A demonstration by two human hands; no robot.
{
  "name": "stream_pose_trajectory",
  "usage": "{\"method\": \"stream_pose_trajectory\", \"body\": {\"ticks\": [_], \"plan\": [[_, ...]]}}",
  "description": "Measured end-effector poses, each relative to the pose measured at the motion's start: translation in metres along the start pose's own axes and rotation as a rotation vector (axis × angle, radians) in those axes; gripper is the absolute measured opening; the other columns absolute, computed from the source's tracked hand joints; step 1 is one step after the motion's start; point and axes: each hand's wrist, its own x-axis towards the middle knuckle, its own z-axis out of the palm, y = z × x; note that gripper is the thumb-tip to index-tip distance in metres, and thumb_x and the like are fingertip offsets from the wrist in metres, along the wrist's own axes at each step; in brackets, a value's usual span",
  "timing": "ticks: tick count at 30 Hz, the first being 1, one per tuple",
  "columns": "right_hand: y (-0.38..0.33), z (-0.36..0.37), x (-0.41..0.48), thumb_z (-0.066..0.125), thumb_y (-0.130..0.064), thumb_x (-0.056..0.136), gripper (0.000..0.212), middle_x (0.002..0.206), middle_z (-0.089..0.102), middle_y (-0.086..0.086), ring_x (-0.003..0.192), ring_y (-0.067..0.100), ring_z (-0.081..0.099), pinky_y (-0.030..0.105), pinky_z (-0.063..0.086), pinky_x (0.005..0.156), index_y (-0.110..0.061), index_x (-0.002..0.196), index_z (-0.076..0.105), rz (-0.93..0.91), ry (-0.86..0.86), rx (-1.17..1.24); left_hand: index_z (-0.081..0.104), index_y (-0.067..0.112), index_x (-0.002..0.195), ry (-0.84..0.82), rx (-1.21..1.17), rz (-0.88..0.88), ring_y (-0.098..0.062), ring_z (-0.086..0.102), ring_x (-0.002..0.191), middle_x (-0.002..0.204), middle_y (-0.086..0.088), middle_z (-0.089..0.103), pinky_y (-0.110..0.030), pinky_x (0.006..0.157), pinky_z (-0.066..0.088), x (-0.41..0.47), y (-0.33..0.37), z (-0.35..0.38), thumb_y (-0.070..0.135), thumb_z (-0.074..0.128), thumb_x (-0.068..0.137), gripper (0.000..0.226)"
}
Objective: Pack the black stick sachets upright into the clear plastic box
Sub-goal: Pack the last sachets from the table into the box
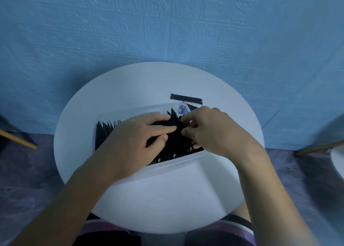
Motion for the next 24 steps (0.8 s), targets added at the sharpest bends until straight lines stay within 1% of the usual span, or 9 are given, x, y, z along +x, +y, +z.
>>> {"method": "stream_pose_trajectory", "body": {"ticks": [1,3,6,8,10,15,18,22,24], "plan": [[-0.001,0.001,0.001,0.059,-0.022,0.096,0.019,0.094,0.074,0.004,0.083,0.023,0.071,0.039,0.056,0.086,-0.018,0.111,0.071,-0.002,0.011,-0.038,0.069,0.046,0.123,-0.007,0.006,0.010,0.005,0.051,0.127,0.137,0.028,0.057,-0.015,0.099,0.039,0.000,0.000,0.000,0.045,0.041,0.094,0.041],[-0.002,0.002,0.002,0.060,-0.020,0.095,0.020,0.094,0.073,0.007,0.085,0.027,0.070,0.040,0.055,0.086,-0.015,0.111,0.071,-0.001,0.022,-0.076,0.068,0.046,0.125,-0.010,0.007,0.013,0.004,0.049,0.130,0.139,0.027,0.056,-0.022,0.103,0.042,0.000,0.000,0.000,0.044,0.042,0.095,0.040],[-0.001,0.000,0.001,0.063,-0.023,0.095,0.020,0.086,0.075,0.004,0.079,0.020,0.071,0.036,0.055,0.086,-0.020,0.113,0.069,0.014,0.003,-0.059,0.068,0.044,0.125,-0.018,0.000,0.017,0.002,0.048,0.132,0.138,0.026,0.057,-0.026,0.107,0.041,0.000,-0.002,0.000,0.042,0.045,0.095,0.038],[0.002,-0.001,-0.001,0.063,-0.025,0.095,0.014,0.076,0.076,0.000,0.065,0.011,0.072,0.030,0.056,0.082,-0.024,0.108,0.069,0.029,0.000,0.007,0.069,0.042,0.125,-0.027,0.015,0.030,-0.002,0.049,0.131,0.137,0.024,0.058,-0.025,0.108,0.039,0.000,-0.003,0.000,0.043,0.044,0.095,0.039],[0.004,0.000,-0.002,0.061,-0.024,0.096,0.011,0.072,0.075,-0.002,0.057,0.008,0.071,0.027,0.057,0.081,-0.024,0.102,0.071,0.032,0.003,0.051,0.069,0.040,0.125,-0.036,0.032,0.039,-0.004,0.049,0.131,0.136,0.022,0.059,-0.023,0.108,0.035,0.001,-0.003,-0.001,0.043,0.044,0.096,0.039],[0.005,0.003,0.001,0.060,-0.024,0.095,0.011,0.069,0.075,-0.003,0.053,0.005,0.068,0.025,0.056,0.078,-0.026,0.094,0.071,0.036,0.030,0.038,0.067,0.038,0.129,-0.066,0.079,0.057,-0.005,0.044,0.137,0.139,0.021,0.057,-0.028,0.112,0.035,0.001,-0.002,-0.002,0.046,0.042,0.097,0.042],[0.005,0.005,0.002,0.060,-0.025,0.094,0.012,0.065,0.074,-0.003,0.055,0.004,0.067,0.024,0.056,0.076,-0.028,0.094,0.071,0.034,0.038,0.017,0.063,0.037,0.135,-0.093,0.082,0.068,-0.005,0.042,0.140,0.144,0.020,0.053,-0.030,0.114,0.035,0.003,0.000,-0.003,0.047,0.038,0.099,0.045],[0.005,0.002,-0.001,0.057,-0.020,0.094,0.018,0.068,0.074,-0.004,0.061,0.005,0.069,0.026,0.056,0.079,-0.029,0.093,0.072,0.019,0.024,-0.016,0.059,0.031,0.141,-0.133,0.109,0.111,-0.009,0.039,0.142,0.150,0.015,0.050,-0.020,0.115,0.022,0.007,0.007,0.001,0.046,0.029,0.101,0.053],[0.004,0.001,-0.002,0.057,-0.018,0.094,0.019,0.070,0.074,-0.004,0.060,0.005,0.069,0.024,0.056,0.078,-0.029,0.094,0.073,0.022,0.010,-0.002,0.061,0.031,0.140,-0.122,0.102,0.102,-0.008,0.040,0.141,0.150,0.015,0.051,-0.020,0.114,0.022,0.006,0.007,0.001,0.045,0.029,0.101,0.052]]}}
